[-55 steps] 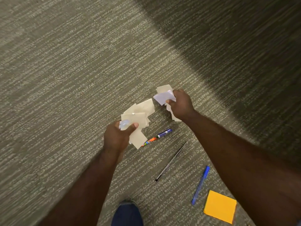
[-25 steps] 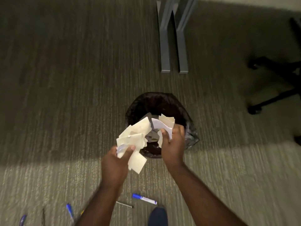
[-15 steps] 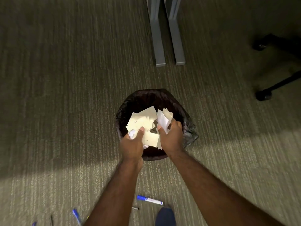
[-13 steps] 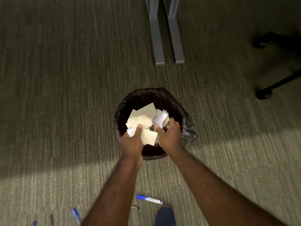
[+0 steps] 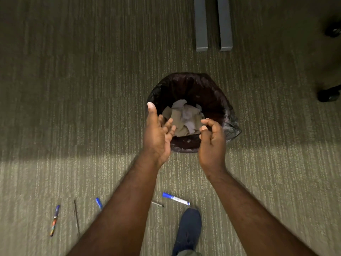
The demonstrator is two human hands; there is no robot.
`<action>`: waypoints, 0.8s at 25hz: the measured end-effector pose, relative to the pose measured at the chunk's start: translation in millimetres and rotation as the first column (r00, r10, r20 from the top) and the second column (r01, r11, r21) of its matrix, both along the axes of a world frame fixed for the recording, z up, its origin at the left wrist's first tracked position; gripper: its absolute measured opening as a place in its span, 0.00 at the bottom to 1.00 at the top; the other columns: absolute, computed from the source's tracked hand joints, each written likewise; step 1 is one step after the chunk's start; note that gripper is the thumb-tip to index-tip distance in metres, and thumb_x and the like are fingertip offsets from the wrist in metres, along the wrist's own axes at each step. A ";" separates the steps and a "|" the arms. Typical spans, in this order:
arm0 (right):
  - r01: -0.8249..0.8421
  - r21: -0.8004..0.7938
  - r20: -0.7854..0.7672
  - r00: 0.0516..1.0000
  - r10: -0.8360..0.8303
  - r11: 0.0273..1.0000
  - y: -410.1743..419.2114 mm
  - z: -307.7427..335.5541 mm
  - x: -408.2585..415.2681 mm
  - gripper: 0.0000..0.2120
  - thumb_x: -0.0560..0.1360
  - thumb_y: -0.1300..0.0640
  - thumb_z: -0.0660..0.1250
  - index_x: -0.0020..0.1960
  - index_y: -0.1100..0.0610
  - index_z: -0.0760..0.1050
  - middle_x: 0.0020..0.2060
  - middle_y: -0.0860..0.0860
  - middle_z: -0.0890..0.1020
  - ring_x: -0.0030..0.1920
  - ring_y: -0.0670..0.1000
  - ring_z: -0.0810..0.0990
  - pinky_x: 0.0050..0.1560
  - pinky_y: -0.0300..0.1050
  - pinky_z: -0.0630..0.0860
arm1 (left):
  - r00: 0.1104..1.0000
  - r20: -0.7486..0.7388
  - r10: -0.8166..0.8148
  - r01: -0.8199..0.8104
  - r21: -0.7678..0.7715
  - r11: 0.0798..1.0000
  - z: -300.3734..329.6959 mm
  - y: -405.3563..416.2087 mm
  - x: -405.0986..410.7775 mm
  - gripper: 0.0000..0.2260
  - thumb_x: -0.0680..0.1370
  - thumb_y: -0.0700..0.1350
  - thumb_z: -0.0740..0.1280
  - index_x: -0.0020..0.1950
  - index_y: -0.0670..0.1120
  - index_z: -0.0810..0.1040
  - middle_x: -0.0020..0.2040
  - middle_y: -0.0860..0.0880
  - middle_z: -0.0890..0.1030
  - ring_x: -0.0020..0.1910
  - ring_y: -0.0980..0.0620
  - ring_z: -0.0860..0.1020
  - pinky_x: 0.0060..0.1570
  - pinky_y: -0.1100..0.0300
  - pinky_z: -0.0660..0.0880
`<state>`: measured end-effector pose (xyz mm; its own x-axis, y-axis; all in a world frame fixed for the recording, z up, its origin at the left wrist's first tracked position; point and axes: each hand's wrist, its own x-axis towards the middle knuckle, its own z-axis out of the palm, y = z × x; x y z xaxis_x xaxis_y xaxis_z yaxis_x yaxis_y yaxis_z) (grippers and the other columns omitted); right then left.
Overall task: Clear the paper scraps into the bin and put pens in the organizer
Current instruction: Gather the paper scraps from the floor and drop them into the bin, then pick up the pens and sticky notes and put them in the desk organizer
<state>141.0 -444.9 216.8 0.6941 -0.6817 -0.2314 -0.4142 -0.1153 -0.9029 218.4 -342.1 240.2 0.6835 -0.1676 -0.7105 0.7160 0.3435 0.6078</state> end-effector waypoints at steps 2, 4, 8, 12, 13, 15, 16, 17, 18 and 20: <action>-0.046 -0.078 0.034 0.998 0.048 0.996 14.8 -3.5 -19.8 0.09 0.77 0.62 0.59 0.53 0.57 0.76 0.51 0.55 0.77 0.47 0.50 0.77 0.46 0.36 0.74 | 0.998 0.062 -0.031 0.027 0.052 0.998 -0.5 25.5 -9.1 0.31 0.76 0.65 0.55 0.73 0.48 0.61 0.70 0.44 0.70 0.61 0.47 0.77 0.58 0.53 0.74; -0.120 -0.118 0.013 0.992 0.123 0.986 34.1 -14.9 -45.0 0.08 0.76 0.61 0.60 0.51 0.58 0.76 0.49 0.54 0.76 0.44 0.49 0.76 0.43 0.32 0.72 | 0.994 0.095 -0.049 0.034 0.152 0.988 -5.5 61.9 -24.7 0.24 0.77 0.63 0.55 0.63 0.48 0.73 0.59 0.48 0.80 0.52 0.50 0.81 0.50 0.55 0.77; -0.273 -0.125 -0.096 0.960 0.263 0.954 75.2 -52.7 -98.0 0.06 0.76 0.61 0.61 0.50 0.55 0.75 0.48 0.50 0.75 0.43 0.43 0.76 0.44 0.27 0.70 | 0.999 0.047 -0.019 0.005 0.297 0.955 -27.9 146.5 -70.5 0.14 0.80 0.56 0.57 0.50 0.49 0.77 0.41 0.52 0.81 0.37 0.55 0.78 0.41 0.60 0.73; -0.420 -0.097 -0.245 0.889 0.388 0.902 109.2 -103.3 -141.2 0.06 0.75 0.63 0.64 0.51 0.56 0.76 0.49 0.50 0.76 0.45 0.48 0.78 0.49 0.41 0.75 | 1.000 -0.018 -0.006 0.013 0.396 0.918 -69.9 234.5 -121.0 0.09 0.80 0.51 0.59 0.50 0.49 0.76 0.41 0.51 0.79 0.36 0.55 0.76 0.38 0.62 0.71; -0.470 -0.093 -0.304 0.853 0.424 0.878 116.2 -119.3 -151.6 0.07 0.75 0.63 0.64 0.52 0.56 0.76 0.49 0.51 0.76 0.46 0.50 0.78 0.49 0.43 0.75 | 0.999 -0.031 -0.017 0.029 0.426 0.904 -83.8 255.6 -134.4 0.08 0.80 0.50 0.60 0.49 0.49 0.76 0.42 0.51 0.79 0.36 0.54 0.76 0.37 0.62 0.71; -0.571 -0.103 -0.424 0.766 0.483 0.815 120.8 -150.4 -168.3 0.09 0.74 0.64 0.65 0.54 0.59 0.75 0.51 0.55 0.77 0.49 0.55 0.78 0.51 0.45 0.73 | 0.997 -0.063 -0.035 0.061 0.483 0.874 -111.4 289.2 -158.0 0.06 0.79 0.48 0.61 0.48 0.48 0.76 0.41 0.51 0.79 0.36 0.54 0.76 0.34 0.64 0.70; -0.619 -0.117 -0.475 0.721 0.504 0.776 121.4 -166.5 -175.5 0.11 0.73 0.65 0.66 0.55 0.60 0.75 0.51 0.57 0.77 0.51 0.57 0.77 0.53 0.46 0.72 | 0.996 -0.083 -0.034 0.071 0.502 0.862 -125.8 304.3 -169.5 0.05 0.79 0.48 0.62 0.47 0.48 0.75 0.41 0.50 0.79 0.35 0.54 0.75 0.33 0.64 0.70; -0.665 -0.136 -0.516 0.680 0.521 0.734 121.6 -181.7 -180.1 0.12 0.72 0.66 0.66 0.56 0.62 0.75 0.51 0.60 0.77 0.51 0.60 0.77 0.54 0.48 0.71 | 0.994 -0.099 -0.034 0.080 0.517 0.852 -140.3 319.0 -179.9 0.05 0.79 0.47 0.62 0.47 0.48 0.75 0.40 0.50 0.79 0.34 0.54 0.75 0.32 0.65 0.70; -0.707 -0.146 -0.559 0.636 0.532 0.692 126.0 -198.5 -183.8 0.14 0.71 0.66 0.67 0.56 0.63 0.75 0.51 0.62 0.77 0.51 0.62 0.77 0.55 0.51 0.72 | 0.993 -0.110 -0.040 0.093 0.531 0.842 -156.6 336.4 -191.8 0.05 0.79 0.46 0.62 0.46 0.47 0.75 0.40 0.50 0.79 0.33 0.54 0.75 0.31 0.65 0.69; -0.759 -0.133 -0.658 0.549 0.516 0.638 129.9 -227.0 -187.4 0.15 0.70 0.65 0.68 0.56 0.63 0.74 0.52 0.65 0.76 0.51 0.66 0.76 0.55 0.57 0.73 | 0.988 -0.129 -0.089 0.145 0.547 0.825 -186.8 362.0 -213.9 0.04 0.78 0.45 0.63 0.48 0.45 0.75 0.39 0.50 0.79 0.32 0.54 0.74 0.31 0.63 0.68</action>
<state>-46.4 -315.0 -10.3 0.8168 -0.2090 -0.5378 -0.4568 -0.8036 -0.3816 4.5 19.8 53.4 0.6095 0.1982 -0.7676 0.7923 -0.1199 0.5982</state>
